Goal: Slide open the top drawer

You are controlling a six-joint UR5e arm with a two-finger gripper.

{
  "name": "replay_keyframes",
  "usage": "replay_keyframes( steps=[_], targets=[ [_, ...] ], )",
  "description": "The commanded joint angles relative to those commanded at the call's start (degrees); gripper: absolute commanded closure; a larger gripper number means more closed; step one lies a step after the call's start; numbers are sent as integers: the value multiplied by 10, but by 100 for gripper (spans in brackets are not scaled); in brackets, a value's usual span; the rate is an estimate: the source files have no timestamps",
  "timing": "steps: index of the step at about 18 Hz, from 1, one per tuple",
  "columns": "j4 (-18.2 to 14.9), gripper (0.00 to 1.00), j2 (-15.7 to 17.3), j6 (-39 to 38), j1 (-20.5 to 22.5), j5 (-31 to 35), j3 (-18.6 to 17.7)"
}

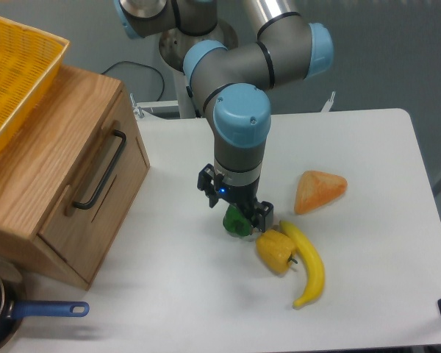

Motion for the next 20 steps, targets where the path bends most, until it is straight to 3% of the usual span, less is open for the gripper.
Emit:
replay_keyframes(
  steps=[5,10,13,17,20],
  targets=[
    [79,0,3,-10,-4,-4,-23],
    [81,0,8,-40,-7,-33,-26],
    [81,0,13,-89,-3,-104,-26],
    [77,0,21,-112,-7,-97,-26],
    [20,0,26,-113,-23,-98,-26]
  ],
)
